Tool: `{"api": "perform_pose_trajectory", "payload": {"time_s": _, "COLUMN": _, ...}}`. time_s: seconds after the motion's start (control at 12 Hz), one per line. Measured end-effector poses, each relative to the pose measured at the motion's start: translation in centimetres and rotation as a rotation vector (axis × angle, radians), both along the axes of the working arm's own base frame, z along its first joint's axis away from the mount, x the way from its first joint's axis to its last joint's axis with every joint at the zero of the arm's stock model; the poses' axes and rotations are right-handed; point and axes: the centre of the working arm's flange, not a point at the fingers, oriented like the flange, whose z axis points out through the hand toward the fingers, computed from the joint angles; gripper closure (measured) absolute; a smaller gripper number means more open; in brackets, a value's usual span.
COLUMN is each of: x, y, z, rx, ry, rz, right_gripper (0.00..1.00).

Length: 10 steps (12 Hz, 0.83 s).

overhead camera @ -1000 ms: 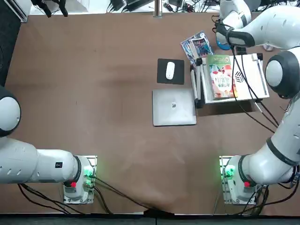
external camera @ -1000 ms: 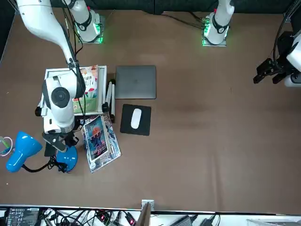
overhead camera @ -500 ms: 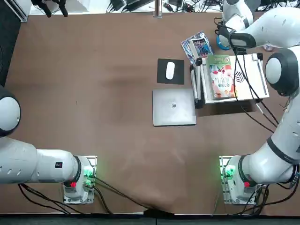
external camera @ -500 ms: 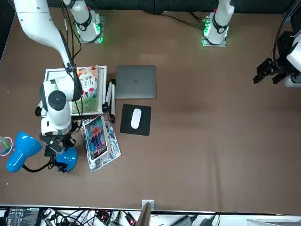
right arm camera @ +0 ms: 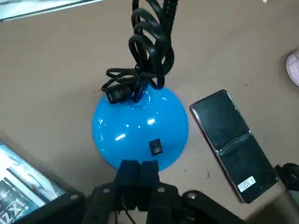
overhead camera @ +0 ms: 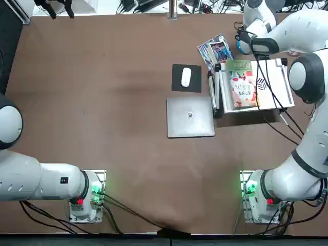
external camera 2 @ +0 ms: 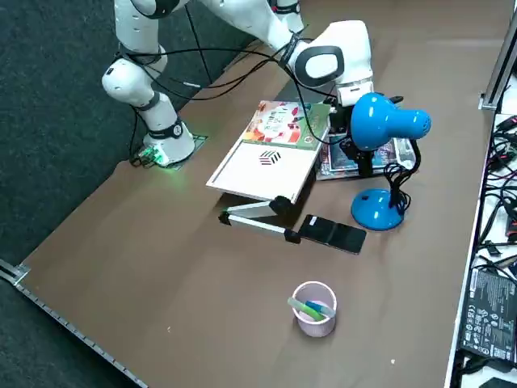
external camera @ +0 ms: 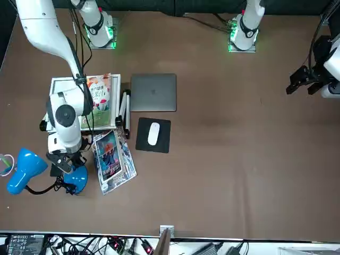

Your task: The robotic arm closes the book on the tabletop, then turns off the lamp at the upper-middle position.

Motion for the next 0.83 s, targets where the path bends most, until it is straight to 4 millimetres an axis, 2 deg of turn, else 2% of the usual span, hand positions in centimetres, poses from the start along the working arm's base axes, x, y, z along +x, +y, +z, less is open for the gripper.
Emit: {"api": "perform_pose_trajectory", "payload": {"time_s": 0.83, "x": 0.1, "y": -1.5, "z": -2.2, "rx": 0.01, "ry": 0.008, "rz": -0.008, "right_gripper": 0.99}}
